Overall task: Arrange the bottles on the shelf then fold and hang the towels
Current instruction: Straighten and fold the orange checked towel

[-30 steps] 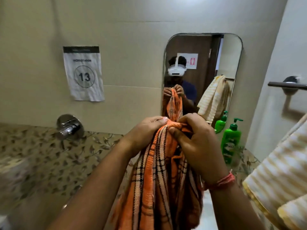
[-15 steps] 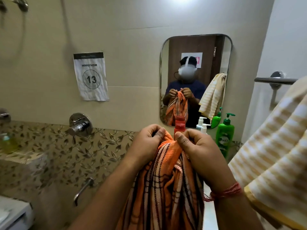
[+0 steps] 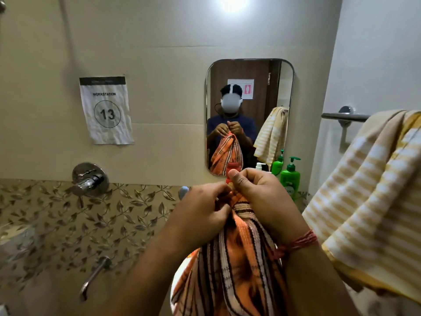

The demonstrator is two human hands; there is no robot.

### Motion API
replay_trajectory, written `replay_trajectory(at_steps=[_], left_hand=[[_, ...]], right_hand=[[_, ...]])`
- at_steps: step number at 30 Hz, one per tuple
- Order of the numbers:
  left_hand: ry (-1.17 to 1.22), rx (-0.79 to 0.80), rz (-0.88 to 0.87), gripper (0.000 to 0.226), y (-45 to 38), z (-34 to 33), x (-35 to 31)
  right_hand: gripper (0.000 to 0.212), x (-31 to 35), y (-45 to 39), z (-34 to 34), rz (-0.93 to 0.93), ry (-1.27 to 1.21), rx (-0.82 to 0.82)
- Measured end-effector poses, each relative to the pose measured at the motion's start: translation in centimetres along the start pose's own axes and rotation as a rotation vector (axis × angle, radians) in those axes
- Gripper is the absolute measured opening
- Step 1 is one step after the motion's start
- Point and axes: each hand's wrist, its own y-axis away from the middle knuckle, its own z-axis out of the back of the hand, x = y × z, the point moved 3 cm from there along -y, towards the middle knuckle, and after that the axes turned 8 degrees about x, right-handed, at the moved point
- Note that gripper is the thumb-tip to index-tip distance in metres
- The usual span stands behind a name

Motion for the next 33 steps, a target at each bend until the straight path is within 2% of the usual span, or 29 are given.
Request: replay_trajectory(at_steps=[3,7,9,11,13,16,17,19,21,23,25,29,31,32,33], left_hand=[[-0.086,-0.006,0.064,0.017,-0.1,-0.3,2.2],[0.024,-0.08,0.276,0.04,0.6,0.0,6.0],[0.151,-0.171,0.375,0.039,0.9,0.4,6.9],[0.391,-0.23,0.421,0.034,0.6,0.6,6.9],[0.663,-0.225,0.44,0.035,-0.2,0.7,6.4],[0.94,-0.16,0.395,0.041,-1.6,1.3,4.9],[0.985,-0.144,0.38,0.04,-2.0,1.7,4.3],[1.064,-0.135,0.37,0.028,-2.6,2.5,3.5],[1.088,-0.138,0.385,0.02,-2.9,2.9,3.3],[1.098,-0.11,0.377,0.015,-3.1,3.1,3.3],[1.053,-0.064,0.328,0.016,-3.0,3.1,3.5],[0.462,0.017,0.147,0.067,-2.1,3.4,3.5],[0.309,0.029,0.016,0.084,-2.0,3.2,2.7],[0.238,-0.002,-0.046,0.078,-2.2,2.9,2.5],[0.16,-0.062,-0.097,0.062,-2.5,2.8,2.3]], right_hand=[[0.034,0.8,0.1,0.8,-0.024,-0.068,0.023],[0.027,1.5,0.6,2.7,-0.033,-0.24,-0.012],[0.029,1.4,0.7,3.3,-0.036,-0.238,-0.029],[0.031,1.5,0.8,3.3,-0.003,-0.182,-0.002],[0.028,2.2,0.9,2.8,0.063,-0.014,0.122],[0.033,2.9,1.3,0.9,0.042,0.551,0.447],[0.038,2.8,1.3,0.5,0.007,0.718,0.497],[0.048,2.5,1.0,0.2,-0.06,0.89,0.505],[0.049,2.2,0.8,0.0,-0.083,0.956,0.49],[0.031,2.2,0.5,-0.2,-0.017,0.945,0.443],[0.01,2.7,0.0,0.1,0.112,0.878,0.298],[0.007,3.9,-0.8,1.7,0.286,0.726,-0.02],[0.01,4.3,-1.1,2.1,0.317,0.631,-0.118],[0.011,4.3,-1.4,2.1,0.318,0.603,-0.131],[0.011,4.4,-1.5,1.9,0.316,0.587,-0.125]])
